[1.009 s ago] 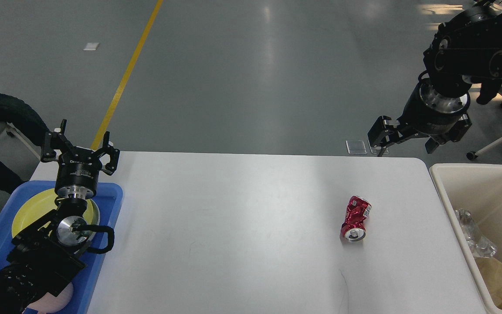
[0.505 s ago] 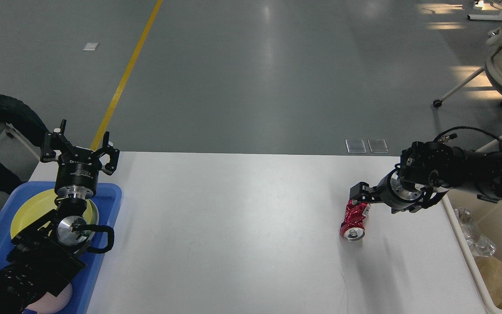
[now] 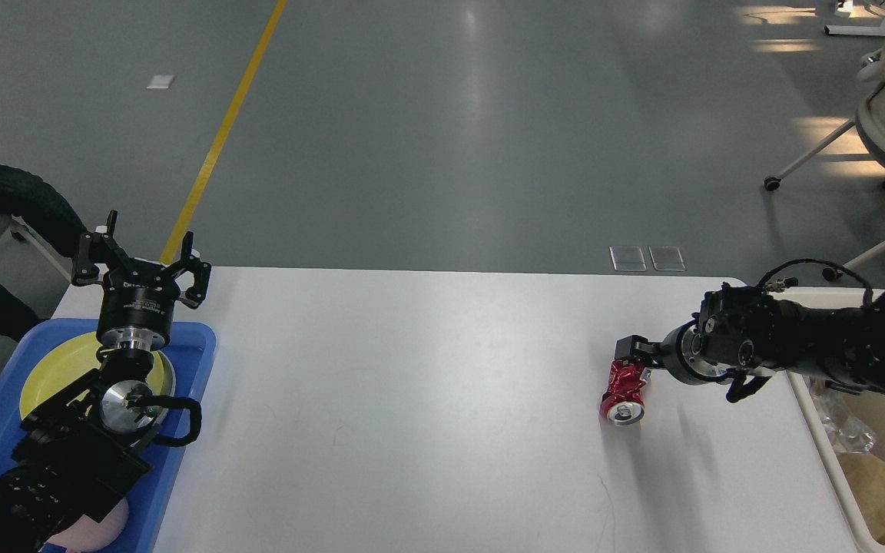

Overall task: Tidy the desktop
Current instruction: 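Lower the right gripper to the red can and grasp it, then lift the red can into the white bin and release it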

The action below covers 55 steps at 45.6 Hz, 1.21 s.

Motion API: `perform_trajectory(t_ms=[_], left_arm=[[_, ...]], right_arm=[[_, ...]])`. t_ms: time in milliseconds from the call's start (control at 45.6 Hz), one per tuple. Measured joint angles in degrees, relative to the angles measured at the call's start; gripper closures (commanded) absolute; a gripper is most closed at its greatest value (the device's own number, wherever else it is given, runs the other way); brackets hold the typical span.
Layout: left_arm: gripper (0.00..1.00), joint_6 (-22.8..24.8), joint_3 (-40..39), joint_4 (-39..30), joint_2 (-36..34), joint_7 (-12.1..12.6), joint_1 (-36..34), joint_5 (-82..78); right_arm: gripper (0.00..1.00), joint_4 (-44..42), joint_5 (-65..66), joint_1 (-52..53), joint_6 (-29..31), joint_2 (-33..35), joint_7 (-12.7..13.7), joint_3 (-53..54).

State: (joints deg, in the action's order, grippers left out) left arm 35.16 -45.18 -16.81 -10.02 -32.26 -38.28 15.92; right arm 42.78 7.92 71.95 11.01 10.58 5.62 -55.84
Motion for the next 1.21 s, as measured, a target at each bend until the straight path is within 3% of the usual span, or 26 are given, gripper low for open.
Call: perform_trajectory(t_ms=[461,570,812,1009,1163,1207], left_arm=[[0.04,0.0,0.0,0.0,0.0,0.0,0.0,0.0],[0.04,0.0,0.0,0.0,0.0,0.0,0.0,0.0],[0.04,0.0,0.0,0.0,0.0,0.0,0.0,0.0],[0.04,0.0,0.0,0.0,0.0,0.0,0.0,0.0],[0.04,0.0,0.0,0.0,0.0,0.0,0.0,0.0],[0.04,0.0,0.0,0.0,0.0,0.0,0.0,0.0]], right_arm=[[0.0,-8.1,0.0,-7.6,-2.9,-4.5,0.0,1.0],[0.04,-8.2,-0.1,-8.3,-3.0,-4.8,0.1,1.0],[0.37,-7.7,-0.4,-8.5,-4.0,-5.1,0.2,1.1],[0.8,-7.5,-0.4,-8.4,-4.2,-5.7,0.3,1.0],[0.99,-7.4,-0.5,-8.4,-4.1,-5.7,0.3,1.1],[1.0,-7.3,-0.6,-8.4,-4.1,-5.7,0.3,1.1]])
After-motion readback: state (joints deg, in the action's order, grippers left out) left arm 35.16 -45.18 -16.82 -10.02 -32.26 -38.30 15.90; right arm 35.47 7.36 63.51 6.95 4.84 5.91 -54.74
